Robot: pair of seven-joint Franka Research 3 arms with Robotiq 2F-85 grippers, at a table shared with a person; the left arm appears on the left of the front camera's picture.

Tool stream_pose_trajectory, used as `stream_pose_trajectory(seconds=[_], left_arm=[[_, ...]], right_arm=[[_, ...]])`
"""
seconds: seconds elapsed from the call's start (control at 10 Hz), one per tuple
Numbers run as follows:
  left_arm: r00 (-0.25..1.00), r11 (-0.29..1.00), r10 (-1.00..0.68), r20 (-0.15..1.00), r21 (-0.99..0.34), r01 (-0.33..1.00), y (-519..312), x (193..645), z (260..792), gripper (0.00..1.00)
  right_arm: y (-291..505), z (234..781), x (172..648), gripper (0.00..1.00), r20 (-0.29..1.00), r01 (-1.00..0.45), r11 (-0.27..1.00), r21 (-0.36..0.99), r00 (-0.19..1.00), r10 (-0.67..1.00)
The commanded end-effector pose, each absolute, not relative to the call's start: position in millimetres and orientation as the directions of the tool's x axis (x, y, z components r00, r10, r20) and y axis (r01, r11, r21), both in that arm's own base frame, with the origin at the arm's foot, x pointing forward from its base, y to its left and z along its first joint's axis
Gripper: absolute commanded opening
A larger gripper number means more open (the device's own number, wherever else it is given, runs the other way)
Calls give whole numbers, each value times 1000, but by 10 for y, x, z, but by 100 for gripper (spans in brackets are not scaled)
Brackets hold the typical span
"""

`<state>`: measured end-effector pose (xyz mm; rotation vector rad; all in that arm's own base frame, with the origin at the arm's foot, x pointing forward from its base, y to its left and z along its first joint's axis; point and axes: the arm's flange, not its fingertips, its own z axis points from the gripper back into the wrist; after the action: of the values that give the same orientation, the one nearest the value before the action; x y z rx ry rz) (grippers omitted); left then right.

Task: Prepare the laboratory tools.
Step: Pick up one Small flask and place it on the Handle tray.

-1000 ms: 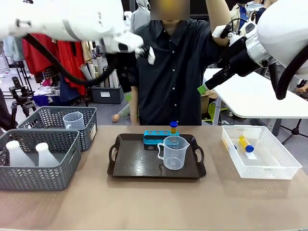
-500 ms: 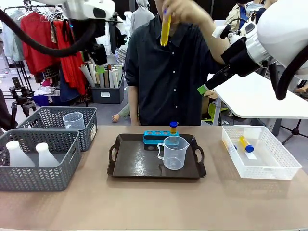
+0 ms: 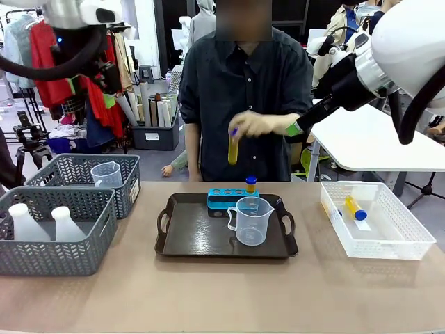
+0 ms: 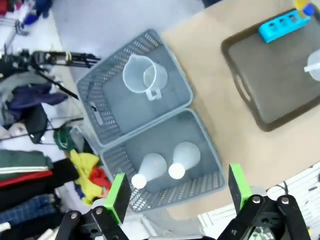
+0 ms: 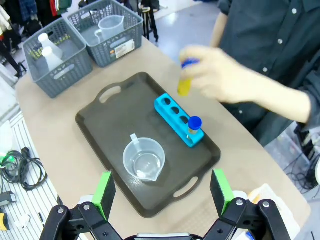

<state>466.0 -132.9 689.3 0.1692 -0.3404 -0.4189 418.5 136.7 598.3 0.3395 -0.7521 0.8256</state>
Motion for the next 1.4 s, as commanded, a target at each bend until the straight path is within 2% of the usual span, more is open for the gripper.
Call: stream_pose_trajectory(seconds=[0.0, 0.1, 0.6, 0.8, 1.0, 1.3], left_arm=[[860, 931, -361, 360, 189, 312, -1222, 4598, 6661, 100], [858, 901, -425, 288, 230, 369, -1329, 4660, 6893, 100], [861, 908, -411, 299, 215, 359, -1365, 4637, 6855, 100], [912, 954, -293, 286, 155, 258, -1133, 4660, 6742, 100], [940, 990, -126, 316, 104, 98, -949, 4595, 6505, 100], [958, 996, 82, 276, 2, -86, -593, 4555, 5883, 100]], right_arm=[[1362, 5993, 4190, 100, 720, -767, 641, -9, 440, 536], [1362, 5993, 4190, 100, 720, -767, 641, -9, 440, 536], [1362, 5993, 4190, 100, 720, -767, 641, -9, 440, 536], [1362, 5993, 4190, 100, 720, -767, 641, -9, 440, 536], [1362, 5993, 4190, 100, 720, -767, 641, -9, 440, 536], [1362, 5993, 4190, 100, 720, -767, 641, -9, 440, 536]])
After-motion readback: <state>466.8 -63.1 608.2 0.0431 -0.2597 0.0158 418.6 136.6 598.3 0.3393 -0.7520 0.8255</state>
